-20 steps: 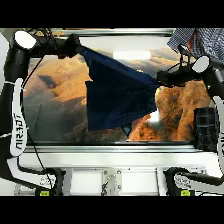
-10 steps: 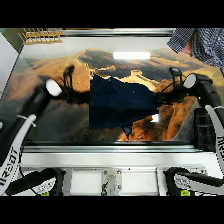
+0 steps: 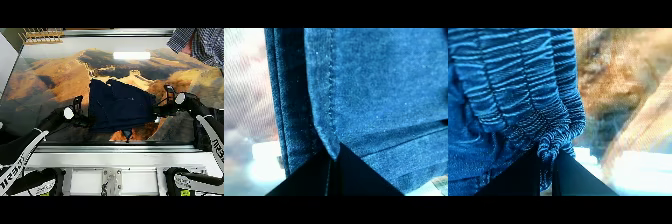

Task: Fold the clothes and pants, and hang the long-sleeved shirts on hangers.

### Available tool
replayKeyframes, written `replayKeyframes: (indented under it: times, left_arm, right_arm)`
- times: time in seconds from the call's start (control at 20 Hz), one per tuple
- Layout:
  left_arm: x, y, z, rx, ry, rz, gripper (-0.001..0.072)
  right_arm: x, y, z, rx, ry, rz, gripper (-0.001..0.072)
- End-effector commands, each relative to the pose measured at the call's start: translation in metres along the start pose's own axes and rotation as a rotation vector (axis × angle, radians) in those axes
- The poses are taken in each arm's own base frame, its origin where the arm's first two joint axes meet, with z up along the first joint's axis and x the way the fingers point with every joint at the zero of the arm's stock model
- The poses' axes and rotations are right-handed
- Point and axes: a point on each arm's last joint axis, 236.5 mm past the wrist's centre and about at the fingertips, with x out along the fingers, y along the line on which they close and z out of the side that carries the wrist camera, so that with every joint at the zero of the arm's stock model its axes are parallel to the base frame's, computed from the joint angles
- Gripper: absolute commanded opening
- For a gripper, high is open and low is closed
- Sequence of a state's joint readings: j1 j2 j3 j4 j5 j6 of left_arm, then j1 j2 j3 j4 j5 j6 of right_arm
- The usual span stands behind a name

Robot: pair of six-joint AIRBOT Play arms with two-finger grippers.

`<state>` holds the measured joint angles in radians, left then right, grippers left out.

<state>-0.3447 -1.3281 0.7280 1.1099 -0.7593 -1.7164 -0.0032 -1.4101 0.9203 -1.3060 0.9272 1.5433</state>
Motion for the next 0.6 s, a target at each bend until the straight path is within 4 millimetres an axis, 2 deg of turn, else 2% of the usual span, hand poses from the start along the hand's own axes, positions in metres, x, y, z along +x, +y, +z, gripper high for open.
replayKeyframes:
  times: [0.0, 0.15, 0.2, 0.25, 0.3, 0.4, 0.5, 0.55]
  left_arm:
    - [0.003, 0.0, -0.005, -0.023, 0.011, -0.006, 0.0008]
    - [-0.011, -0.005, 0.002, -0.012, -0.028, -0.022, 0.003]
    - [-0.022, -0.008, 0.009, -0.012, -0.062, -0.037, 0.0263]
    - [-0.035, -0.011, 0.016, -0.011, -0.1, -0.053, 0.0422]
    - [-0.05, -0.013, 0.022, -0.013, -0.14, -0.069, 0.0451]
    - [-0.079, -0.013, 0.027, -0.021, -0.185, -0.092, 0.0451]
    - [-0.101, -0.013, 0.024, -0.02, -0.207, -0.108, 0.0451]
    - [-0.11, -0.015, 0.024, -0.016, -0.225, -0.117, 0.045]
  right_arm:
    - [0.007, 0.001, -0.004, 0.015, 0.005, 0.012, 0.0044]
    - [0.002, 0.012, 0.0, 0.047, -0.01, 0.057, 0.0055]
    - [-0.005, 0.018, 0.004, 0.049, -0.03, 0.078, 0.009]
    - [-0.016, 0.024, 0.009, 0.018, -0.048, 0.098, 0.0328]
    - [-0.03, 0.031, 0.012, -0.023, -0.063, 0.12, 0.0601]
    - [-0.062, 0.031, 0.016, -0.056, -0.073, 0.133, 0.0624]
    - [-0.087, 0.017, 0.02, -0.043, -0.084, 0.14, 0.0625]
    - [-0.093, 0.01, 0.021, -0.024, -0.088, 0.16, 0.0625]
